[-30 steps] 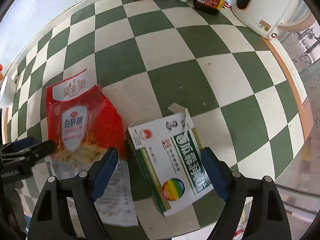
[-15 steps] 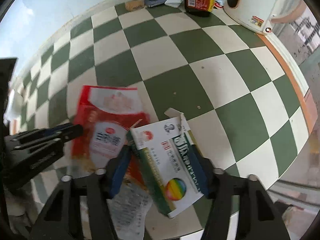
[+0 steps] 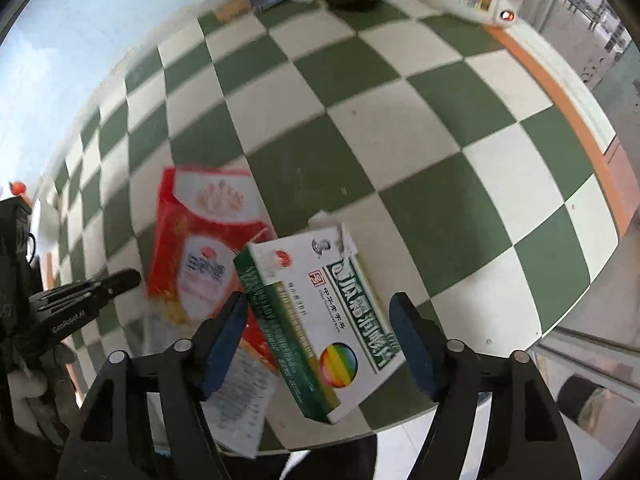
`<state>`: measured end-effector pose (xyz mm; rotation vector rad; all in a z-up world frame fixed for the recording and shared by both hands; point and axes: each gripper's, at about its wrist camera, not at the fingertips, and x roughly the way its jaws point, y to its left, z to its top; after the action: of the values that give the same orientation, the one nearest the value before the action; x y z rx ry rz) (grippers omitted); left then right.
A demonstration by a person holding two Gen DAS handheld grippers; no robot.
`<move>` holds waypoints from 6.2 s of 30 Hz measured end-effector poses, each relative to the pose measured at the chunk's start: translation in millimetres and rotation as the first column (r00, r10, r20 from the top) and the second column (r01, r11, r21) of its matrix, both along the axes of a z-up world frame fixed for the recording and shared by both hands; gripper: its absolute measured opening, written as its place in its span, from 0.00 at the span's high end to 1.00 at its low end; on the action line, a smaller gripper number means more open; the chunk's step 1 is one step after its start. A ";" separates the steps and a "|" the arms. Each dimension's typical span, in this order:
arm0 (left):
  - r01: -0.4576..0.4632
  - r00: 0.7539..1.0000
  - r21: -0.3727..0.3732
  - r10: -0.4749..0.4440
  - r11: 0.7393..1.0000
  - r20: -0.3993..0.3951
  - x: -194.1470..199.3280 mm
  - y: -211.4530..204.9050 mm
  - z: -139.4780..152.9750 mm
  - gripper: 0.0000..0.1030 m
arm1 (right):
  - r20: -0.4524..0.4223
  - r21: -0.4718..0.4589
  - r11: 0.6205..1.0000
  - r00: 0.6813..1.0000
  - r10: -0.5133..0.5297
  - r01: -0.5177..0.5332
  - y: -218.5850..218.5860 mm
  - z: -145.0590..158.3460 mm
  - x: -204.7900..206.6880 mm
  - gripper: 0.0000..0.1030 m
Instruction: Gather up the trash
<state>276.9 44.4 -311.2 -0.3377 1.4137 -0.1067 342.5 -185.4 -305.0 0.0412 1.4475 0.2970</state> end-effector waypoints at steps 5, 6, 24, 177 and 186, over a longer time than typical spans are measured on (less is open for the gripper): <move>0.032 0.999 -0.098 -0.030 0.995 0.022 6.2 -21.2 1.1 0.36 | 0.062 0.030 0.999 0.998 -0.015 0.013 -1.0 7.2 -5.7 0.52; 0.042 0.999 -0.094 -0.040 0.995 0.024 7.7 -26.0 1.1 0.30 | 0.064 0.015 1.000 0.998 -0.004 0.003 0.7 10.0 -6.3 0.53; 0.228 0.964 0.359 -0.263 0.905 0.050 14.8 -119.3 2.1 0.89 | 0.014 0.073 0.991 0.994 -0.109 0.108 -29.1 8.4 -21.8 0.51; 0.844 0.480 0.066 -0.804 0.533 0.352 -320.7 -323.7 269.5 0.00 | 0.310 0.247 0.440 0.360 -0.880 0.863 -218.4 286.6 -640.1 0.00; 0.851 0.481 0.050 -0.812 0.524 0.330 -322.9 -322.7 269.7 0.00 | 0.287 0.253 0.452 0.380 -0.879 0.855 -224.3 285.9 -640.9 0.00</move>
<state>-46.0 -278.3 -41.5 0.3179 1.1273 -1.0353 -298.4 -409.7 -19.1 0.7636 0.8360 -0.5327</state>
